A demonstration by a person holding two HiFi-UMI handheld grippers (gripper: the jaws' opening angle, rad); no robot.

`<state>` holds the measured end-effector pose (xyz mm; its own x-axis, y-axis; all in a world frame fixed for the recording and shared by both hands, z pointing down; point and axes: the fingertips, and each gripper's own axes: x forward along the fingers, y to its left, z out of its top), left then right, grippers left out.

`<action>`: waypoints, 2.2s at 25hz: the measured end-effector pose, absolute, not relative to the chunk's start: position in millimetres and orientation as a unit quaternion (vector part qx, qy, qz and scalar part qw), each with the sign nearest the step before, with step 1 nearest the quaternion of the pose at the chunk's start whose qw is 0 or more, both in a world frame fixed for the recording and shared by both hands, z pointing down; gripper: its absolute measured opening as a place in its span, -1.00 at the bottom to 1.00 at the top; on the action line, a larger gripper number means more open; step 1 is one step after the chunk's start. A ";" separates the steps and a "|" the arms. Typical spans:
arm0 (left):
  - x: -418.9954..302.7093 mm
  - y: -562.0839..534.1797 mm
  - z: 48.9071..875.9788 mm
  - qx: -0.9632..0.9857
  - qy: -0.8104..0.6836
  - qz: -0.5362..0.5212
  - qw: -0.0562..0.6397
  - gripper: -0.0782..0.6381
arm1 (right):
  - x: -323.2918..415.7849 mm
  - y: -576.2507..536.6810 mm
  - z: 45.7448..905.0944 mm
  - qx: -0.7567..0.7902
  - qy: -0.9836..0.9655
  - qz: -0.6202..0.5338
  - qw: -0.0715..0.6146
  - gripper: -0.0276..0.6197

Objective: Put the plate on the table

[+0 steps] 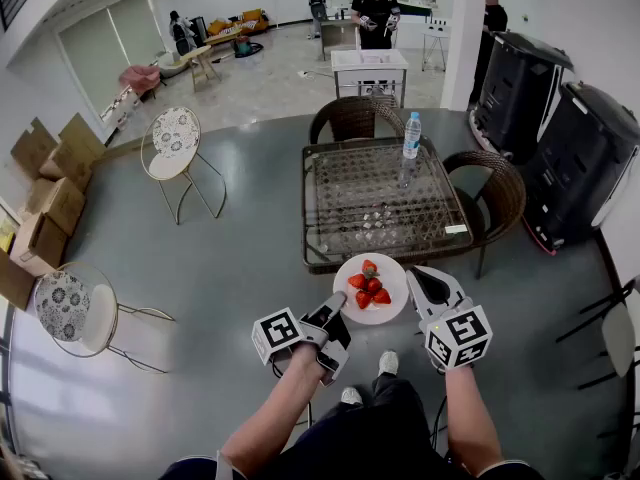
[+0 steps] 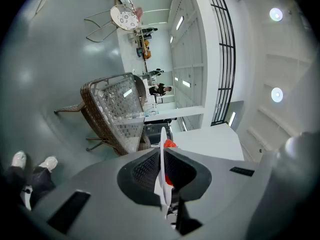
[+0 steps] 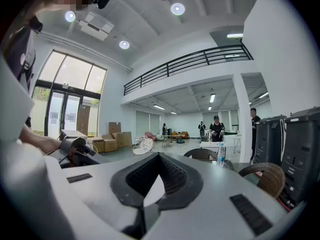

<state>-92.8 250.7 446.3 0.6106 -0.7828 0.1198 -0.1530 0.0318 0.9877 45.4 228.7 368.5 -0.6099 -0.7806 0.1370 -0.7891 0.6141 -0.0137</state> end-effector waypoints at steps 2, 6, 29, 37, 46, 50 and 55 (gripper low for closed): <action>-92.9 251.3 446.3 0.648 -0.362 -0.254 0.620 -0.73 | 45.8 229.5 368.3 0.438 -0.897 0.037 0.059 -0.90; -92.3 250.8 446.5 0.646 -0.362 -0.254 0.622 -0.73 | 46.6 228.6 368.6 0.439 -0.896 0.038 0.059 -0.90; -71.8 174.9 458.6 0.630 -0.378 -0.261 0.626 -0.73 | 68.1 148.7 385.2 0.421 -0.902 0.064 0.064 -0.90; -58.6 120.4 465.2 0.621 -0.396 -0.262 0.624 -0.73 | 81.3 88.1 398.3 0.408 -0.907 0.084 0.055 -0.90; -42.5 54.2 466.3 0.613 -0.425 -0.266 0.611 -0.73 | 102.5 22.1 406.4 0.384 -0.916 0.099 0.052 -0.90; -43.2 37.9 471.3 0.607 -0.437 -0.264 0.609 -0.73 | 106.4 6.8 412.0 0.379 -0.918 0.106 0.054 -0.90; -50.7 17.8 487.4 0.602 -0.442 -0.262 0.611 -0.73 | 102.4 -10.2 428.4 0.378 -0.917 0.115 0.062 -0.90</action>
<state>-50.7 17.8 487.4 0.4721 -0.8525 0.2246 -0.2113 0.1380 0.9676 102.4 -10.2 428.4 -0.7065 -0.6788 0.2002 -0.7072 0.6876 -0.1643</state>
